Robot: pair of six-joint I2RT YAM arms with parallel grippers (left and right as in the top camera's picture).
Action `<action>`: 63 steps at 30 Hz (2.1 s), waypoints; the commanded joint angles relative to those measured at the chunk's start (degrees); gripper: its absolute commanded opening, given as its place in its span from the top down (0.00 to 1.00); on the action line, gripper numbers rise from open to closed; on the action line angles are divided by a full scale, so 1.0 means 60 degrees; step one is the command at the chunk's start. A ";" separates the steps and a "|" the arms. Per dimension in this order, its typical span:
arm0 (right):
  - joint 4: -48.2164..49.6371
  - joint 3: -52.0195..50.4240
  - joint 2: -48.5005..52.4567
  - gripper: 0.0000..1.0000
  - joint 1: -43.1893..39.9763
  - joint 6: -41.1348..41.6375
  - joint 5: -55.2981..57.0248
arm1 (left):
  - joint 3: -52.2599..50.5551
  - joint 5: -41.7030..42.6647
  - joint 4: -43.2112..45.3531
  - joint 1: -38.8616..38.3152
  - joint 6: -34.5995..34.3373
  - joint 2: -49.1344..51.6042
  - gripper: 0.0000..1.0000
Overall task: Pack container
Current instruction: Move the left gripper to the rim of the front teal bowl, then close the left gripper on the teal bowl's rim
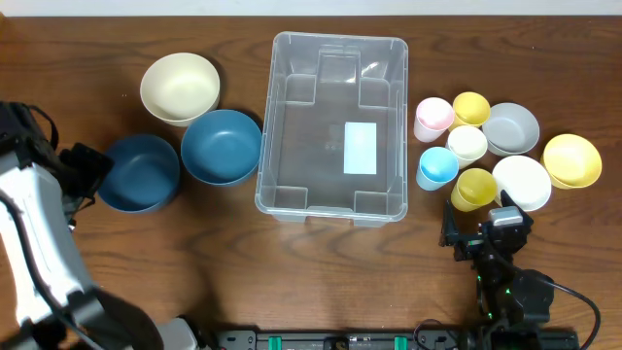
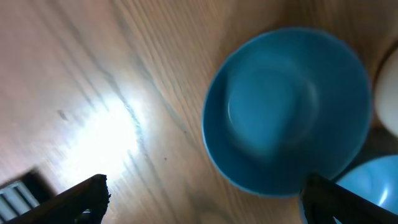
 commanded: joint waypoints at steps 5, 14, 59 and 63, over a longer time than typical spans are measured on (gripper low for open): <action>-0.0036 -0.0007 -0.0033 0.01 0.0076 -0.0055 0.0000 | -0.0047 0.1173 0.0244 0.0131 0.0306 0.1381 0.02; -0.0036 -0.0007 -0.0033 0.01 0.0076 -0.0055 0.0000 | -0.0047 0.1173 0.0561 0.0131 0.0379 0.2371 0.02; -0.0036 -0.0007 -0.0033 0.01 0.0076 -0.0055 0.0000 | -0.1118 0.0401 0.1927 0.0222 0.0554 0.2754 0.06; -0.0036 -0.0007 -0.0033 0.01 0.0076 -0.0055 0.0000 | -0.1126 0.0259 0.1927 0.0222 0.0554 0.2754 0.06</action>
